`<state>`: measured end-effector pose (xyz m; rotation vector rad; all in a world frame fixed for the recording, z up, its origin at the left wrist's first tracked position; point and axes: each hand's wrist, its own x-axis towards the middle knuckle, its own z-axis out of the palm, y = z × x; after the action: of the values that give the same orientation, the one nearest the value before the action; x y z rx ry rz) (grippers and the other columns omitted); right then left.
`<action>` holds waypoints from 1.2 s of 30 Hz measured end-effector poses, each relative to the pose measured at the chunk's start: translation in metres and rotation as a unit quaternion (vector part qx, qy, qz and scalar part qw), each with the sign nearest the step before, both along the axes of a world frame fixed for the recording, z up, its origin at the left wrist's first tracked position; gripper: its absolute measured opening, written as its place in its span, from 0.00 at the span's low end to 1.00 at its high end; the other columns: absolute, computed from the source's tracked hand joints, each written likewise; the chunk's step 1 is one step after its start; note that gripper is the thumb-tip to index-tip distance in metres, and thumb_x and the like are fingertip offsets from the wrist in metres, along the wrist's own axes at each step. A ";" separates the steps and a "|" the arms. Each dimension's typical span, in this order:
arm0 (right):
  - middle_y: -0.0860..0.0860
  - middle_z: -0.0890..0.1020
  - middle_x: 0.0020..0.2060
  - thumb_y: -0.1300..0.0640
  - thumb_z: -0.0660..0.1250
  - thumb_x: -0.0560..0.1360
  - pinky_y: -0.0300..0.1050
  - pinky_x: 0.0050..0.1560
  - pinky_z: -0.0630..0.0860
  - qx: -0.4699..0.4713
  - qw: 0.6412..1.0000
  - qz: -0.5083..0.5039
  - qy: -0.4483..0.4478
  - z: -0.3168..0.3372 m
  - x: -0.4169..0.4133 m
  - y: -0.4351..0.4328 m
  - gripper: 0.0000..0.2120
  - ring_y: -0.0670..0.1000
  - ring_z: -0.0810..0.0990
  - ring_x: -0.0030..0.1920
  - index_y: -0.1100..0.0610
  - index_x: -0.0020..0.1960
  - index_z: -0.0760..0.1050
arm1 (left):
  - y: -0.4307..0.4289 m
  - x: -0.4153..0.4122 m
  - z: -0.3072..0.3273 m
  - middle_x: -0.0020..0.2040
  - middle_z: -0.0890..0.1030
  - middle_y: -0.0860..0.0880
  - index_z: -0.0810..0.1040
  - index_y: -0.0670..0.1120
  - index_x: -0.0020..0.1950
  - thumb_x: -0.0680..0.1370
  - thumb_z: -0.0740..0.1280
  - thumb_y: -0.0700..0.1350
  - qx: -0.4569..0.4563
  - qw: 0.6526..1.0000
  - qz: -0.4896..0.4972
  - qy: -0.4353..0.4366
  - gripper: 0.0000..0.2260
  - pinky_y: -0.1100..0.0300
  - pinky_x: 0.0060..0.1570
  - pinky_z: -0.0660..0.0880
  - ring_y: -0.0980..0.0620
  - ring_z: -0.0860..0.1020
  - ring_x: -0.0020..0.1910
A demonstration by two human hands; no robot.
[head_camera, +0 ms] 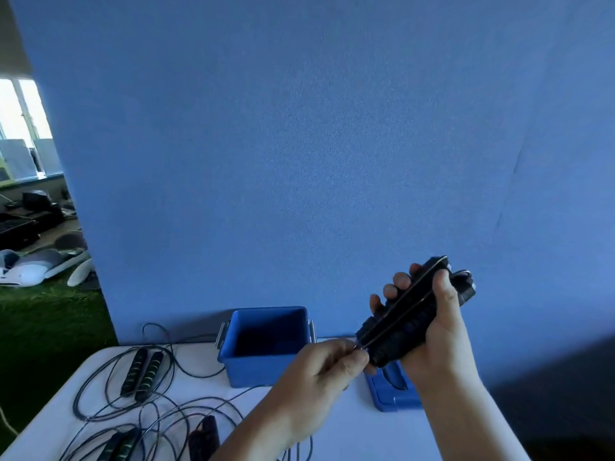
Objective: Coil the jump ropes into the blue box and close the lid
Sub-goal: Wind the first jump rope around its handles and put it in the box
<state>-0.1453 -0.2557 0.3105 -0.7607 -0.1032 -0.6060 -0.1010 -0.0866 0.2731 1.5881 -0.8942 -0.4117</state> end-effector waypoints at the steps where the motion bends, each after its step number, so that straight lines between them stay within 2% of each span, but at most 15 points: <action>1: 0.50 0.77 0.41 0.39 0.82 0.58 0.52 0.48 0.81 0.003 1.000 0.004 -0.003 0.000 0.000 0.000 0.31 0.51 0.79 0.40 0.52 0.53 0.75 | 0.000 0.000 -0.001 0.29 0.66 0.57 0.81 0.53 0.47 0.80 0.64 0.57 -0.001 1.000 0.007 -0.012 0.10 0.60 0.31 0.60 0.57 0.63 0.28; 3: 0.50 0.78 0.41 0.41 0.82 0.58 0.51 0.46 0.81 0.011 1.000 0.006 -0.006 0.002 -0.001 -0.001 0.30 0.50 0.78 0.40 0.52 0.52 0.75 | 0.001 -0.001 -0.002 0.30 0.66 0.57 0.77 0.55 0.48 0.81 0.65 0.54 -0.011 1.000 0.013 -0.018 0.06 0.60 0.31 0.60 0.57 0.63 0.28; 5: 0.50 0.78 0.42 0.42 0.80 0.61 0.50 0.45 0.80 0.016 1.000 0.007 -0.009 0.004 -0.002 0.000 0.26 0.50 0.78 0.39 0.52 0.52 0.75 | 0.001 -0.001 -0.004 0.30 0.65 0.56 0.77 0.53 0.48 0.83 0.64 0.50 -0.020 0.999 0.015 -0.022 0.06 0.61 0.31 0.59 0.57 0.62 0.28; 9: 0.50 0.78 0.43 0.47 0.69 0.72 0.50 0.47 0.80 0.034 0.999 -0.002 -0.014 0.006 -0.004 0.004 0.13 0.50 0.78 0.40 0.53 0.52 0.72 | -0.001 -0.007 -0.003 0.30 0.66 0.55 0.80 0.49 0.48 0.85 0.61 0.47 -0.027 0.999 0.010 -0.018 0.11 0.63 0.31 0.60 0.57 0.63 0.29; 12: 0.50 0.77 0.42 0.47 0.67 0.73 0.52 0.51 0.79 0.050 0.999 -0.011 -0.018 0.011 -0.006 0.009 0.11 0.50 0.78 0.40 0.53 0.51 0.72 | -0.001 -0.009 -0.003 0.32 0.64 0.46 0.82 0.47 0.49 0.84 0.61 0.52 -0.048 0.998 -0.006 0.026 0.13 0.59 0.31 0.58 0.54 0.62 0.29; 16: 0.49 0.77 0.41 0.46 0.66 0.75 0.53 0.53 0.79 0.082 0.996 -0.003 -0.020 0.013 -0.005 0.019 0.11 0.49 0.78 0.39 0.53 0.50 0.72 | -0.002 -0.006 -0.009 0.31 0.70 0.50 0.78 0.40 0.52 0.80 0.61 0.56 -0.027 0.992 -0.038 0.115 0.19 0.61 0.29 0.59 0.55 0.63 0.28; 18: 0.49 0.77 0.40 0.46 0.66 0.75 0.54 0.54 0.80 0.108 0.994 0.007 -0.017 0.012 -0.004 0.024 0.11 0.49 0.79 0.38 0.53 0.49 0.72 | -0.002 -0.006 -0.012 0.32 0.70 0.49 0.74 0.37 0.47 0.79 0.62 0.57 -0.026 0.983 -0.059 0.174 0.21 0.62 0.29 0.59 0.54 0.63 0.27; 21: 0.49 0.78 0.40 0.47 0.65 0.77 0.55 0.56 0.80 0.135 0.991 0.014 -0.012 0.011 -0.003 0.031 0.10 0.49 0.79 0.39 0.54 0.49 0.73 | -0.003 -0.003 -0.014 0.31 0.67 0.48 0.72 0.44 0.39 0.80 0.65 0.58 -0.017 0.975 -0.076 0.209 0.19 0.61 0.29 0.56 0.53 0.59 0.27; 24: 0.50 0.78 0.39 0.48 0.66 0.76 0.59 0.60 0.78 0.161 0.987 0.019 -0.005 0.010 -0.002 0.041 0.10 0.50 0.81 0.39 0.55 0.49 0.73 | -0.004 0.003 -0.014 0.29 0.65 0.50 0.72 0.48 0.34 0.81 0.65 0.60 0.017 0.977 -0.082 0.196 0.21 0.59 0.30 0.52 0.53 0.56 0.27; 27: 0.51 0.77 0.38 0.48 0.66 0.74 0.59 0.60 0.79 0.164 0.986 0.025 -0.005 0.010 -0.002 0.046 0.11 0.50 0.80 0.37 0.55 0.49 0.73 | -0.004 0.007 -0.014 0.29 0.64 0.50 0.79 0.45 0.39 0.79 0.66 0.62 0.039 0.981 -0.085 0.173 0.21 0.56 0.32 0.50 0.53 0.55 0.27; 29: 0.50 0.76 0.37 0.47 0.64 0.76 0.58 0.59 0.80 0.156 0.987 0.032 -0.001 0.008 -0.002 0.044 0.11 0.49 0.79 0.35 0.55 0.49 0.72 | -0.004 0.010 -0.015 0.29 0.64 0.50 0.79 0.44 0.41 0.77 0.67 0.64 0.053 0.983 -0.075 0.160 0.23 0.55 0.34 0.51 0.52 0.55 0.28; 33: 0.49 0.74 0.36 0.45 0.63 0.79 0.54 0.53 0.81 0.138 0.989 0.050 0.013 0.003 -0.006 0.041 0.13 0.49 0.76 0.34 0.54 0.48 0.71 | -0.005 0.020 -0.019 0.27 0.63 0.53 0.75 0.51 0.31 0.79 0.68 0.58 0.100 0.986 -0.038 0.125 0.19 0.56 0.32 0.57 0.53 0.57 0.27; 36: 0.50 0.74 0.37 0.46 0.63 0.78 0.52 0.50 0.82 0.102 0.992 0.068 0.039 -0.001 -0.010 0.038 0.11 0.50 0.76 0.34 0.54 0.48 0.72 | -0.003 0.034 -0.014 0.27 0.65 0.53 0.72 0.53 0.31 0.75 0.69 0.61 0.154 0.986 -0.012 0.063 0.17 0.55 0.36 0.65 0.53 0.63 0.27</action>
<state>-0.1556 -0.2174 0.3091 -0.5735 -0.0213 -0.4492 -0.0667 -0.0898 0.2592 1.8105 -0.7796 -0.6874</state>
